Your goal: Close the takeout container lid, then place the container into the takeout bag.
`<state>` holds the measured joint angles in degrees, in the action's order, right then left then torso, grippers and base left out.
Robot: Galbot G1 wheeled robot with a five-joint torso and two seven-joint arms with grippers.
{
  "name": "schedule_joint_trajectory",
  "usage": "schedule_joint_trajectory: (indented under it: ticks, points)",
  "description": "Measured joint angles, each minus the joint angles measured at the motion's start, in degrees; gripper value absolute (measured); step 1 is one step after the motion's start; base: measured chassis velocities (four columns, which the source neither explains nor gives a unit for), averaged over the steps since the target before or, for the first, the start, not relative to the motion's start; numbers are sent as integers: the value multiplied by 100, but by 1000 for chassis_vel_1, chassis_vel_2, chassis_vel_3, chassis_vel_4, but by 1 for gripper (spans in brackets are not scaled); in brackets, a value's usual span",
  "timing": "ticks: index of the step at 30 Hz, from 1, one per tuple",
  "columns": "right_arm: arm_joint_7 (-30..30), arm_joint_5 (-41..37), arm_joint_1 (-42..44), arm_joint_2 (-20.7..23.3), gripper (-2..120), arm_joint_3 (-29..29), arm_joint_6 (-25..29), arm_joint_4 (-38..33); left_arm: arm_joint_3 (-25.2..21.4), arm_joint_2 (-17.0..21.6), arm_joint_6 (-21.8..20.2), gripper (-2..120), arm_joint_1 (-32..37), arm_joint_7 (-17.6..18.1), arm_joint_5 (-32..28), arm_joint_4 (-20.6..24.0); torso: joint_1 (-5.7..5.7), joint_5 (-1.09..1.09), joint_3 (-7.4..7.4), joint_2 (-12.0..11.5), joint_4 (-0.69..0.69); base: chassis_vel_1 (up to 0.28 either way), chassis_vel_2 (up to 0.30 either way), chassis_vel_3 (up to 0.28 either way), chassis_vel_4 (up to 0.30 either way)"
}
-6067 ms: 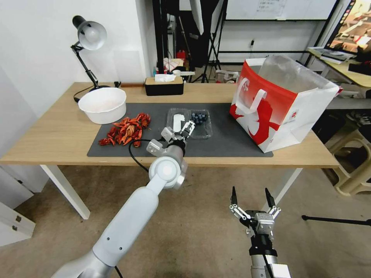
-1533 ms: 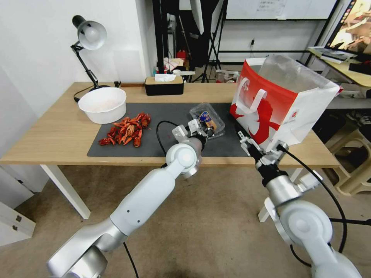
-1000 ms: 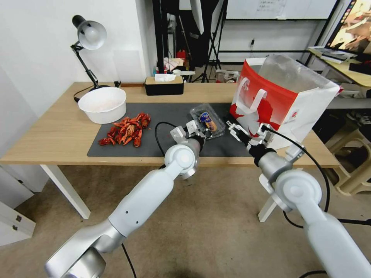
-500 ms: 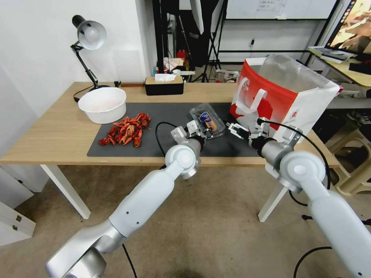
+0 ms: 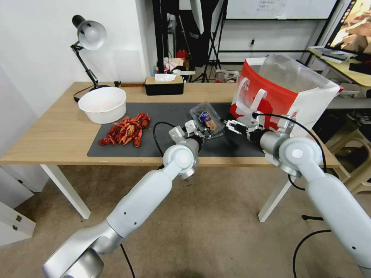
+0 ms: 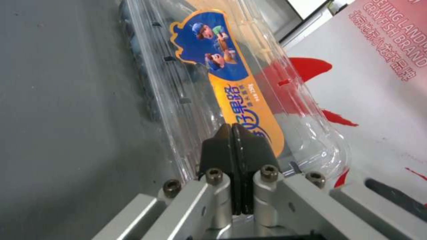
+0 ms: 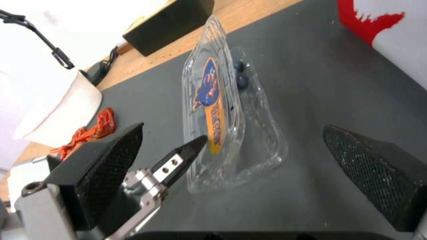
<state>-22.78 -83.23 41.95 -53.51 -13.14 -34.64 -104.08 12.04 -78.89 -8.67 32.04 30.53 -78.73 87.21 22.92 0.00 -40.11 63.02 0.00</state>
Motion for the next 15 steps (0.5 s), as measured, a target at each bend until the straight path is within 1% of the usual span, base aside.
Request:
schedule_joint_trajectory:
  ticks: [12, 15]
  points:
    - [3, 41, -551, -115, 100, 364, -64, 527, -21, 42, 4, 0, 30, -24, 0, 23, 0, -1, 0, 1, 0, 0, 0, 0, 0]
    - [18, 92, -756, -177, 100, 504, -109, 753, -21, 73, 3, 0, 30, -41, 2, 35, 0, 0, 0, 1, 0, 0, 0, 0, 0]
